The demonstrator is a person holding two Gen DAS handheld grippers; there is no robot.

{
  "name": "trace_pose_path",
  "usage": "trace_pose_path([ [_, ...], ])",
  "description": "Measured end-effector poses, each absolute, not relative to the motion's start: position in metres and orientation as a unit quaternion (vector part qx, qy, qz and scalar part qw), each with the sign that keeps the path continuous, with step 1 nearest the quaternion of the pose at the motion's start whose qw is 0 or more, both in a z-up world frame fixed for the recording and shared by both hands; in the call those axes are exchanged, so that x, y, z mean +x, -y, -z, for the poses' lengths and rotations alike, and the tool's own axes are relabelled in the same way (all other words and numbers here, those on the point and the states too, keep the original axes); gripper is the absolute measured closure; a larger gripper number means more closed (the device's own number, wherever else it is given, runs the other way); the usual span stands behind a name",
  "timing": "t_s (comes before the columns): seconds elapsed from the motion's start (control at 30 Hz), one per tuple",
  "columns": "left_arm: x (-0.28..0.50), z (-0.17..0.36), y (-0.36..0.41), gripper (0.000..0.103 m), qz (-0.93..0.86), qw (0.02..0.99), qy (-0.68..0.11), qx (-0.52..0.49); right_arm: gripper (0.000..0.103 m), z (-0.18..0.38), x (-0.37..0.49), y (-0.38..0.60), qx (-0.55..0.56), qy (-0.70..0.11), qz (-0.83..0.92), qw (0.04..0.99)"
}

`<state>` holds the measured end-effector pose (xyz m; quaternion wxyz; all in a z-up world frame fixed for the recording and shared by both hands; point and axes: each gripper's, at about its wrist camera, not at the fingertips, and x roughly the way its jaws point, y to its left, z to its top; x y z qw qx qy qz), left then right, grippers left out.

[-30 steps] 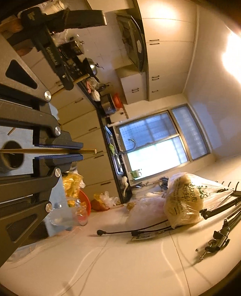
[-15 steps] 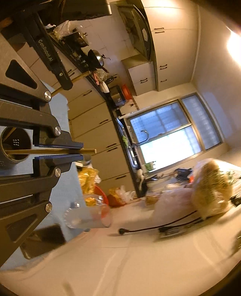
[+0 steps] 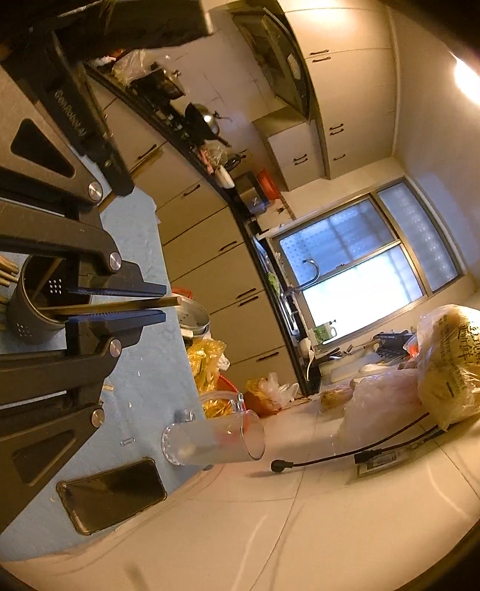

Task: Organize utensils
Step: 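Lower the chopstick into the grey cup and open the left gripper, then move the left gripper back over the remaining chopsticks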

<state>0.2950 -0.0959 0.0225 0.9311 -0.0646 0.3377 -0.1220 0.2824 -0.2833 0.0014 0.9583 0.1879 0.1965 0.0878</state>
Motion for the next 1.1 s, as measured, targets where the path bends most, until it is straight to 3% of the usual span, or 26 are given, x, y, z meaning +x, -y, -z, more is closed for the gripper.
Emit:
trace_pose_path([
  [0.07,0.291,-0.025,0.092,0.077,0.122,0.929,-0.341,-0.067,0.091,-0.004,0.278,0.285,0.197,-0.201,-0.094,0.955],
  [0.13,0.277,-0.035,0.084,0.073,0.120,0.936,-0.325,-0.069,0.083,-0.011,0.268,0.290,0.203,-0.200,-0.091,0.954],
  [0.2,0.261,-0.046,0.074,0.051,0.116,0.942,-0.306,-0.066,0.070,-0.021,0.244,0.293,0.196,-0.187,-0.084,0.959],
  [0.3,0.227,-0.058,0.054,0.047,0.105,0.950,-0.286,-0.066,0.052,-0.034,0.204,0.293,0.182,-0.172,-0.084,0.965],
  [0.4,0.192,-0.055,0.031,0.039,0.103,0.950,-0.286,-0.076,0.047,-0.037,0.161,0.290,0.165,-0.160,-0.076,0.970],
  [0.77,0.091,-0.006,-0.008,0.038,0.035,0.936,-0.347,-0.055,0.044,0.000,0.073,0.265,0.136,-0.237,-0.065,0.960],
  [1.1,0.069,0.004,0.006,0.038,0.049,0.930,-0.365,-0.026,0.045,0.025,0.046,0.247,0.106,-0.278,-0.071,0.952],
])
